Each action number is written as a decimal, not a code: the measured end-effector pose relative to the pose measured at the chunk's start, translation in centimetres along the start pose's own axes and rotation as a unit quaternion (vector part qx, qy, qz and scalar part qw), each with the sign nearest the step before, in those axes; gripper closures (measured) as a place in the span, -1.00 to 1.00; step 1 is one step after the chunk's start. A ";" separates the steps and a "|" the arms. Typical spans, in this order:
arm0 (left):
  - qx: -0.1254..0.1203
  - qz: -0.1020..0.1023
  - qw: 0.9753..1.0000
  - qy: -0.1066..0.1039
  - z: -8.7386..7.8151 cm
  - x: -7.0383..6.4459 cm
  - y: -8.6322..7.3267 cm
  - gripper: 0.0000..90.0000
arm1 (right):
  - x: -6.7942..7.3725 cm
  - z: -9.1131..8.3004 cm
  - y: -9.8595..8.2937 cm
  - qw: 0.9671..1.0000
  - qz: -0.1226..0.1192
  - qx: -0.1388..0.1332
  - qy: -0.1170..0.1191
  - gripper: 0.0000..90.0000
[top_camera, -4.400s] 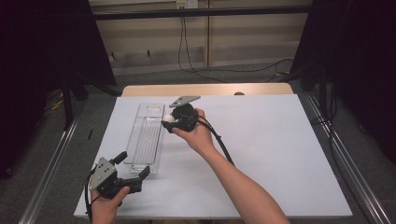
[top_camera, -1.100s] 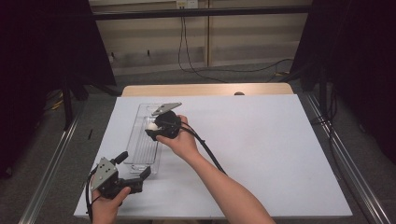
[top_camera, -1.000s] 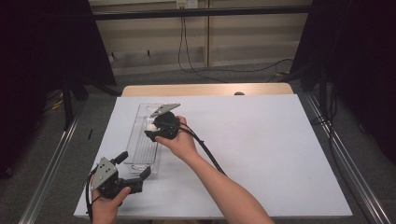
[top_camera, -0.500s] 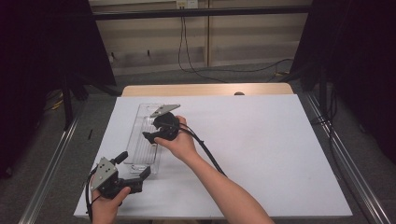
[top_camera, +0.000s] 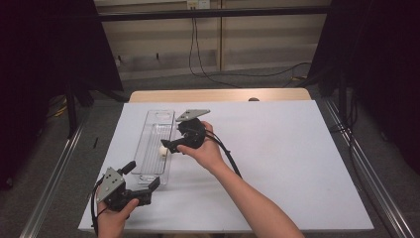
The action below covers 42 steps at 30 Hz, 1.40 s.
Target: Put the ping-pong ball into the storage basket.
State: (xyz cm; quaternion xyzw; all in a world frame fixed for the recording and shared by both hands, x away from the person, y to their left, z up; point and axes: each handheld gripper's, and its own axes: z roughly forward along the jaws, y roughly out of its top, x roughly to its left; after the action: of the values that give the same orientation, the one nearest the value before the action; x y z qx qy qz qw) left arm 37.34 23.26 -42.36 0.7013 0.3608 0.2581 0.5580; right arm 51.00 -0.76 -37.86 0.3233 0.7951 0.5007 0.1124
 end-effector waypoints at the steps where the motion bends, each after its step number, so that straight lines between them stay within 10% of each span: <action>1: -0.001 0.000 1.000 0.000 0.0 0.0 0.0 -0.96 | -0.1 -0.3 -0.1 1.000 -0.002 -0.001 0.000 -0.65; 42: 0.008 0.007 1.000 0.001 0.0 -0.2 -0.1 -0.96 | -4.5 -7.6 -4.5 0.999 0.003 -0.040 -0.034 -0.90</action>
State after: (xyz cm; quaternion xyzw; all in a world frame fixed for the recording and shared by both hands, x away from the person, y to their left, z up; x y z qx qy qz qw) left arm 37.21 23.10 -42.48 0.7078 0.3585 0.2601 0.5503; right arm 48.79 -10.33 -38.87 0.3383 0.7692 0.5208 0.1505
